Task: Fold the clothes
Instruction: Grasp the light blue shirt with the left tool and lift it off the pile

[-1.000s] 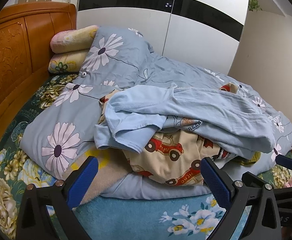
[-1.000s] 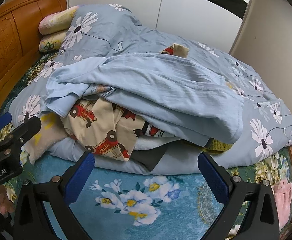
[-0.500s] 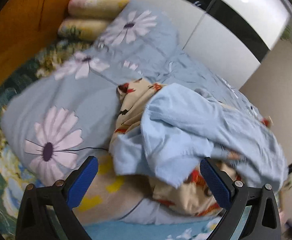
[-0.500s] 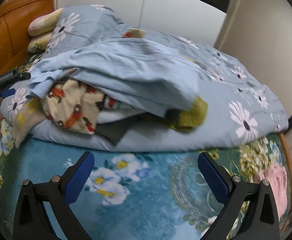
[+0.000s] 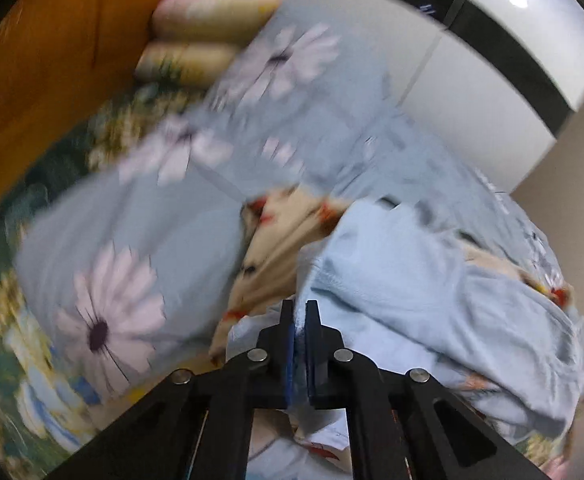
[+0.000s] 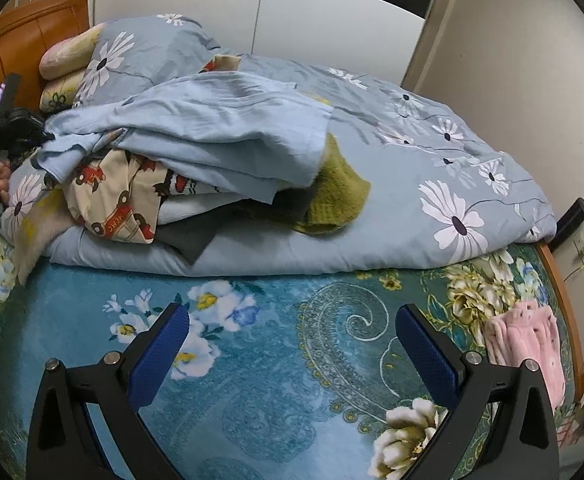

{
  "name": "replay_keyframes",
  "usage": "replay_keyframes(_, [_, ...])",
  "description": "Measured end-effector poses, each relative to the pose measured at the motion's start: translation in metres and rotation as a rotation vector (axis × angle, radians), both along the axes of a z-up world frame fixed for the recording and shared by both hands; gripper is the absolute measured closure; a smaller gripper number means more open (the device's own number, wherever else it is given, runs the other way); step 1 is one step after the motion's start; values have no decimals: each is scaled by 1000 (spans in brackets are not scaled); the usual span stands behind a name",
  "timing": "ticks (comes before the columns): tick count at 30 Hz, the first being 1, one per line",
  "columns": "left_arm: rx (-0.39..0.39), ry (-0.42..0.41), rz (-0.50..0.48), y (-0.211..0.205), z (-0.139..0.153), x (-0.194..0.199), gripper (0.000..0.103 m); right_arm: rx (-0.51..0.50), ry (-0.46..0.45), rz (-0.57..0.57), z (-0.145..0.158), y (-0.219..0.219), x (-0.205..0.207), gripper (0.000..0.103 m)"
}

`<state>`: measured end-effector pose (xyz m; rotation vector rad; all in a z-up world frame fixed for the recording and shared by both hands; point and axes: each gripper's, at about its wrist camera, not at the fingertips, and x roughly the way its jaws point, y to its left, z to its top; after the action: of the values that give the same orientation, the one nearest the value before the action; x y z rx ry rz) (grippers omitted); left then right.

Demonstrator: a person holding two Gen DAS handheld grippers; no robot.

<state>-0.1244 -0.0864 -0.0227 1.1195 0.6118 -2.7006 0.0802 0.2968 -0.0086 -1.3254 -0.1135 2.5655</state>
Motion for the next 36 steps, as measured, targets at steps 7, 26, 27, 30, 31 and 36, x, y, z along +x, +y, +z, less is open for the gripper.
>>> replay_keyframes(7, [-90,368,-167,21,130,84,99,-47,41,-11,7,-2,14,0])
replay_keyframes(26, [-211,855,-586,83,356,312,100,-133,317,-13,89,-17,113,0])
replay_keyframes(27, [-195,844,-633,93,352,315,100,-134,328,-8,92,-18,118,0])
replay_keyframes(30, [-177,750,-745,129,325,318,100,-134,345,-12,95,-18,133,0])
replay_keyframes(31, [-157,687,-781,143,305,314,100,-133,346,-20,95,-16,137,0])
replay_keyframes(36, [-5,339,-881,208,193,290,100,-183,323,-79,79,4,155,0])
